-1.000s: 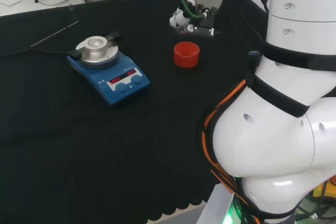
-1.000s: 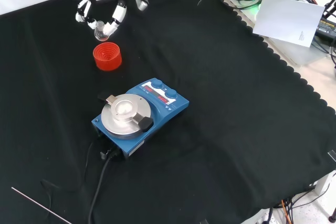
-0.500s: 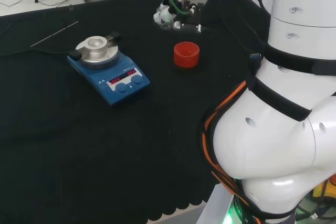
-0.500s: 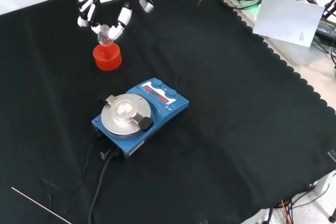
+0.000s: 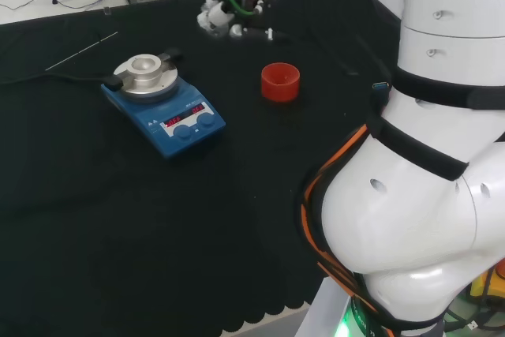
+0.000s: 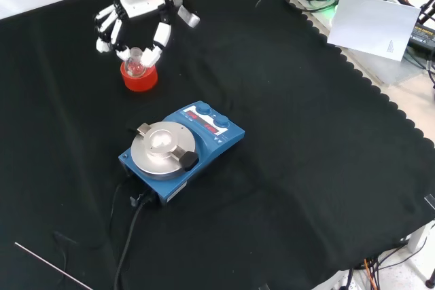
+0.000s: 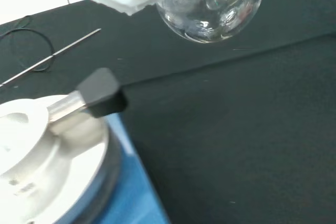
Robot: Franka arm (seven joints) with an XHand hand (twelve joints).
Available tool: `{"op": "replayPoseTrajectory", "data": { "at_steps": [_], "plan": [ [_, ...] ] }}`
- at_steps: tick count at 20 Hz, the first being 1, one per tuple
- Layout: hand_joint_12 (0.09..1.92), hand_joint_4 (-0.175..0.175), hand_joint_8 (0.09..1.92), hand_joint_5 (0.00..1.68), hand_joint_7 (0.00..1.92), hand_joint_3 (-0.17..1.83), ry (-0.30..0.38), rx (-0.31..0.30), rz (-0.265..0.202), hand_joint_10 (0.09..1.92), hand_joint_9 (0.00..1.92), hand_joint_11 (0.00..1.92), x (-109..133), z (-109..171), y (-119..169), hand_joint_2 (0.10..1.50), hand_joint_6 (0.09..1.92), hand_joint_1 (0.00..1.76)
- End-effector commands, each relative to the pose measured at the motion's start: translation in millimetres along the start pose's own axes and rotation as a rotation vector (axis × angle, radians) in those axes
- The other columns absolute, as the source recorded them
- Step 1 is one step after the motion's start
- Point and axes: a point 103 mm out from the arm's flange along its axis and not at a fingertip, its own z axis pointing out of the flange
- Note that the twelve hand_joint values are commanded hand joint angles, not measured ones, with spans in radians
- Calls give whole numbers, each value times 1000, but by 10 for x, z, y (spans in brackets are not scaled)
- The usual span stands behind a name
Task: Place the round-bottom flask on the heater.
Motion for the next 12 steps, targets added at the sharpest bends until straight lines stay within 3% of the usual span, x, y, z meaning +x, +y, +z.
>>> {"op": "replayPoseTrajectory", "data": {
  "at_steps": [1, 12],
  "plan": [
    [1344, 175, 606, 1019, 454, 691, 22, 36, -73, 616, 587, 187, 521, 165, 69, 767, 1122, 1041],
    [1342, 175, 608, 1022, 457, 695, 26, 76, -138, 618, 586, 189, 914, 399, 106, 764, 1118, 1042]
  ]
}}
